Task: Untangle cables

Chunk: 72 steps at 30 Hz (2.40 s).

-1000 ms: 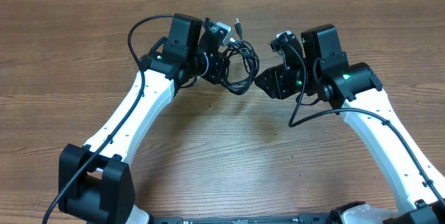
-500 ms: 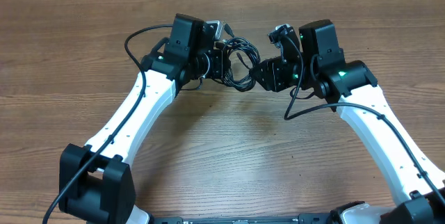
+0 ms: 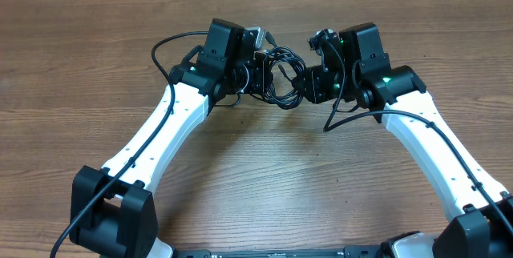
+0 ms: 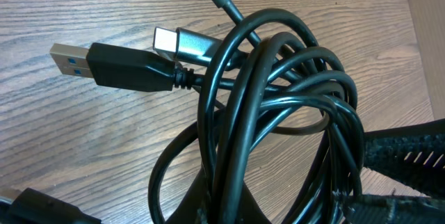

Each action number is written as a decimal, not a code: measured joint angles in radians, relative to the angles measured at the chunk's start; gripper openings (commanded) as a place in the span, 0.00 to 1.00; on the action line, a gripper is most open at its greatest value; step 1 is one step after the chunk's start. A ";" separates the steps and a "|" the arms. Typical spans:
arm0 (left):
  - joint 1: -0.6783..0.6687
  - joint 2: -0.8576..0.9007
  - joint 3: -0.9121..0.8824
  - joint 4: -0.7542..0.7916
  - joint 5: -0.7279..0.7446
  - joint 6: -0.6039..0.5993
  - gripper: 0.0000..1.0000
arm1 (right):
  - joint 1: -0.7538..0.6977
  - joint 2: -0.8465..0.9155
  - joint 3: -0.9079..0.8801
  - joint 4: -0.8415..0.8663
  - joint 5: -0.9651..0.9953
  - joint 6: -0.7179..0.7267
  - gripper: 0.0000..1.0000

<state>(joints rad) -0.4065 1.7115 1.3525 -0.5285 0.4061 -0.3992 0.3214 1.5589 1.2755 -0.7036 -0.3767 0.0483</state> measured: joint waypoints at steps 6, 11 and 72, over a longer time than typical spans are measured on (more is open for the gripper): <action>0.000 0.000 0.000 0.000 0.000 -0.022 0.04 | 0.000 0.000 0.000 0.007 0.029 -0.001 0.08; 0.000 0.000 0.000 -0.002 0.001 -0.031 0.04 | -0.001 0.000 0.000 0.008 0.045 0.003 0.04; 0.022 0.000 0.000 -0.155 -0.258 -0.350 0.04 | 0.000 0.005 0.000 0.034 -0.026 -0.073 0.57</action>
<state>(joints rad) -0.3843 1.7115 1.3525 -0.6838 0.1482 -0.7490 0.3214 1.5639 1.2751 -0.6697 -0.4030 -0.0246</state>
